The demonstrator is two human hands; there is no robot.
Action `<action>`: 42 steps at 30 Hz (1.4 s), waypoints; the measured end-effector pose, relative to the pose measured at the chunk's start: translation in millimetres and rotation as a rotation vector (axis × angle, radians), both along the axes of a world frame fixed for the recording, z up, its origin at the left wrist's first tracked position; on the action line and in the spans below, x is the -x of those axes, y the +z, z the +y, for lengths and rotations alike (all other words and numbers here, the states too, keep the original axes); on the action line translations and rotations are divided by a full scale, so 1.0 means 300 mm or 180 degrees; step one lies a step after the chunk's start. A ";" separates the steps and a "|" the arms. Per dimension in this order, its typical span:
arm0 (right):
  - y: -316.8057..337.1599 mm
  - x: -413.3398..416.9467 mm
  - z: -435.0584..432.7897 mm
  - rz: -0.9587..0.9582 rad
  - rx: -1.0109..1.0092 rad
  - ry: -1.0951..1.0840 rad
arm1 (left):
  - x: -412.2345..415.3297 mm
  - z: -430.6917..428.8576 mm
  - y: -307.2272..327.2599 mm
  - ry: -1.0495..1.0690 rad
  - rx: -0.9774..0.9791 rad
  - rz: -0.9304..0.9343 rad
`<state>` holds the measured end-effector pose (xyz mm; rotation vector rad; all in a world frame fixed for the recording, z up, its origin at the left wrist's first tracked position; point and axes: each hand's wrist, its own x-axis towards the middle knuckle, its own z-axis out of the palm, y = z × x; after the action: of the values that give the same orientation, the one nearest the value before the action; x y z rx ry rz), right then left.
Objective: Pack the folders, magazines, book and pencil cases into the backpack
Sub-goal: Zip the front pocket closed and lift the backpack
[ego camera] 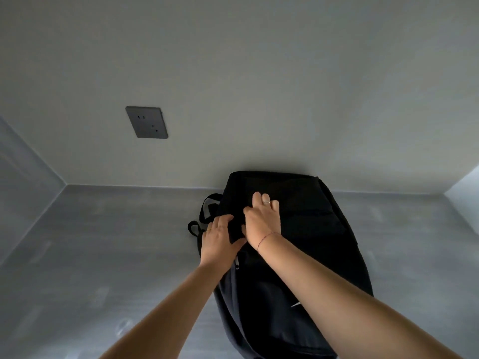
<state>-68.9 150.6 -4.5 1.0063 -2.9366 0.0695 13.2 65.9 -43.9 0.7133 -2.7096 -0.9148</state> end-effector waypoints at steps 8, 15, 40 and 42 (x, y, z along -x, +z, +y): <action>0.016 0.027 -0.028 -0.0279 -0.0136 -0.0280 | 0.012 -0.020 -0.006 -0.0072 0.0056 0.0087; 0.070 0.056 0.083 -0.1426 0.1686 -0.0665 | 0.063 0.014 0.024 -0.0331 0.0131 0.0541; 0.039 0.114 0.274 -0.1420 0.1969 -0.0930 | 0.077 -0.029 0.056 -0.1084 0.0811 0.0487; 0.052 0.157 0.330 -0.1292 0.2116 -0.1193 | 0.081 -0.039 0.058 -0.1093 0.0856 0.0462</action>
<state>-116.2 249.6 11.2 0.3669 -2.9881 1.2597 -11.0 54.3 -26.4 0.1262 -2.7915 -0.6147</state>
